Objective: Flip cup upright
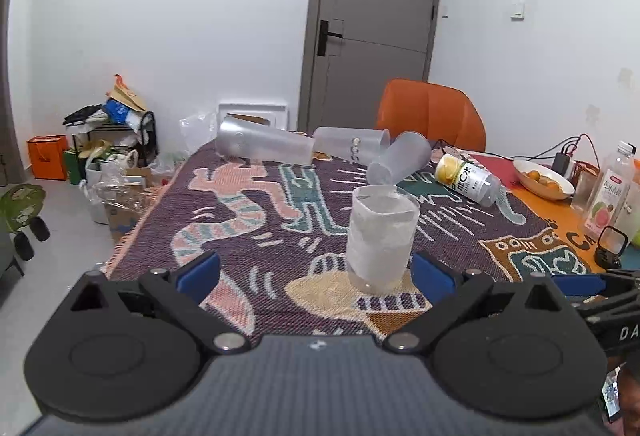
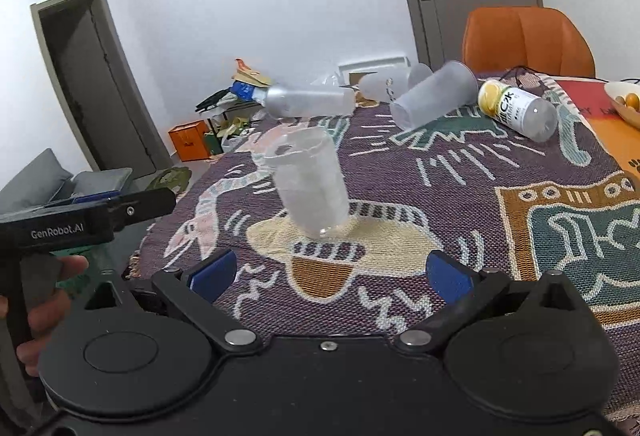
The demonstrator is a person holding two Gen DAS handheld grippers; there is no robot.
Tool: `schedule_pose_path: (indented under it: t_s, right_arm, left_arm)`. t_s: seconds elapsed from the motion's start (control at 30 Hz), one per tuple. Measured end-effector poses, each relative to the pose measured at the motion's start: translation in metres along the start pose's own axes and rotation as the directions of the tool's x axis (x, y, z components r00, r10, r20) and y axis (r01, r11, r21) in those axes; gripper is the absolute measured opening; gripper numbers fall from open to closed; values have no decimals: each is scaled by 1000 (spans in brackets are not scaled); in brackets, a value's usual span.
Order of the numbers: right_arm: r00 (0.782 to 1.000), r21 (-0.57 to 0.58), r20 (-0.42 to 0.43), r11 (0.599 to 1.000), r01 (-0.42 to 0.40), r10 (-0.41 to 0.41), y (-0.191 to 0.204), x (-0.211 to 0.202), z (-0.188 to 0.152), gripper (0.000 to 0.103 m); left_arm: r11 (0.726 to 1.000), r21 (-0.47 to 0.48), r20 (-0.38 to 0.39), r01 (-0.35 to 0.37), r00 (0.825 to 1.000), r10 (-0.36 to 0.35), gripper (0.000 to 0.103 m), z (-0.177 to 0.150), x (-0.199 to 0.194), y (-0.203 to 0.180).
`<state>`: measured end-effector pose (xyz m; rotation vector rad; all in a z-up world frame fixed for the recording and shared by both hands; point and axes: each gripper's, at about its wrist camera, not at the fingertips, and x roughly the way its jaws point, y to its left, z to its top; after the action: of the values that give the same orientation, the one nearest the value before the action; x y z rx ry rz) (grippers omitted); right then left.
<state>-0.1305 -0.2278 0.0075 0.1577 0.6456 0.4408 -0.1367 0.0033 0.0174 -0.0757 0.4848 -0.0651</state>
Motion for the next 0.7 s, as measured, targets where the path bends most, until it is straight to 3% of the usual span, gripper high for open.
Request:
schedule_pose_path:
  t_s: [0.7]
  right_arm:
    - [999,-18,16,999,-44,45,16,-27,0,103]
  left_arm:
    - [1000,28,-9,14,1000,-13,103,-7,-36,-4]
